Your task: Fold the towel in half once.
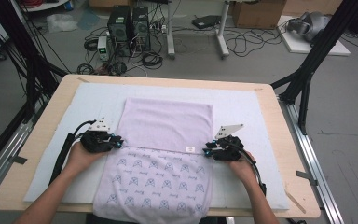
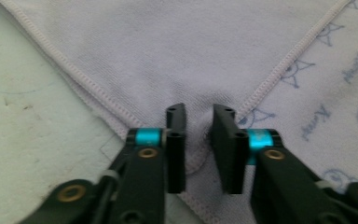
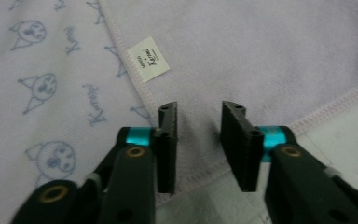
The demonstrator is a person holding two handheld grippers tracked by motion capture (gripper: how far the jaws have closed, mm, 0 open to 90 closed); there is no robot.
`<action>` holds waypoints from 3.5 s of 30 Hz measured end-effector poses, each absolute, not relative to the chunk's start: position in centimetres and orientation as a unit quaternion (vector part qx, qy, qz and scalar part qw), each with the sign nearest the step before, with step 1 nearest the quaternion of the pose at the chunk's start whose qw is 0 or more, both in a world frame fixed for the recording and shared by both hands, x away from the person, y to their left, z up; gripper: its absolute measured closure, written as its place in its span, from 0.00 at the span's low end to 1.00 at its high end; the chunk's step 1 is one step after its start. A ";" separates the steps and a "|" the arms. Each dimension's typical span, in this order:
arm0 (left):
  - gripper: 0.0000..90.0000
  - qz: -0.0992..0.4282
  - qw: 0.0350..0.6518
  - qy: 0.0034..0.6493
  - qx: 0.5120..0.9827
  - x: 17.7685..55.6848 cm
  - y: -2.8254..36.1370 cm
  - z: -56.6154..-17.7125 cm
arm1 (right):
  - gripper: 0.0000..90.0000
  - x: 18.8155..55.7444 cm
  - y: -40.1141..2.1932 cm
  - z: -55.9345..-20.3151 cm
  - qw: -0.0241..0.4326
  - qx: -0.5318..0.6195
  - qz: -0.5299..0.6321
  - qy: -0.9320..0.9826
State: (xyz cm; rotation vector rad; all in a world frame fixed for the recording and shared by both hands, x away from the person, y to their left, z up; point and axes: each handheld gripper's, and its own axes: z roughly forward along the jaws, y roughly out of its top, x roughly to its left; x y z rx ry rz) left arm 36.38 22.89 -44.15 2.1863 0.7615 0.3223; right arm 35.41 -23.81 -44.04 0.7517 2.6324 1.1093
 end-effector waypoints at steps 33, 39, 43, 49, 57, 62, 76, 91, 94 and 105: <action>0.72 0.145 0.440 0.289 0.838 26.2 27.0 -40.5 | 0.73 25.4 -24.6 -39.5 0.044 0.198 0.448 0.870; 0.63 0.155 0.438 0.309 0.830 31.5 25.8 -40.4 | 0.59 31.6 -24.9 -39.8 0.081 0.250 0.442 0.858; 0.63 0.144 0.443 0.338 0.818 36.1 25.0 -40.8 | 0.52 36.5 -24.9 -40.3 0.095 0.281 0.413 0.861; 0.57 0.140 0.414 0.398 0.807 42.1 24.3 -42.5 | 0.43 42.7 -25.5 -41.2 0.112 0.334 0.379 0.855; 0.47 0.137 0.401 0.450 0.786 45.6 23.1 -44.6 | 0.42 46.5 -24.9 -43.7 0.111 0.362 0.365 0.851; 0.91 0.142 0.409 0.439 0.787 45.4 22.5 -44.6 | 0.87 47.0 -25.0 -44.1 0.075 0.366 0.380 0.847; 0.97 0.203 0.467 0.429 0.747 46.6 22.1 -37.4 | 0.95 49.8 -24.0 -34.2 0.192 0.331 0.363 0.850; 0.60 0.184 0.433 0.410 0.781 45.8 23.5 -37.7 | 0.47 48.4 -24.1 -36.7 0.162 0.348 0.370 0.846; 0.59 0.176 0.436 0.396 0.788 44.4 23.4 -38.3 | 0.40 47.4 -24.2 -37.6 0.111 0.352 0.369 0.853; 0.55 0.168 0.446 0.358 0.803 38.4 23.5 -40.3 | 0.42 39.8 -24.8 -39.3 0.130 0.303 0.389 0.860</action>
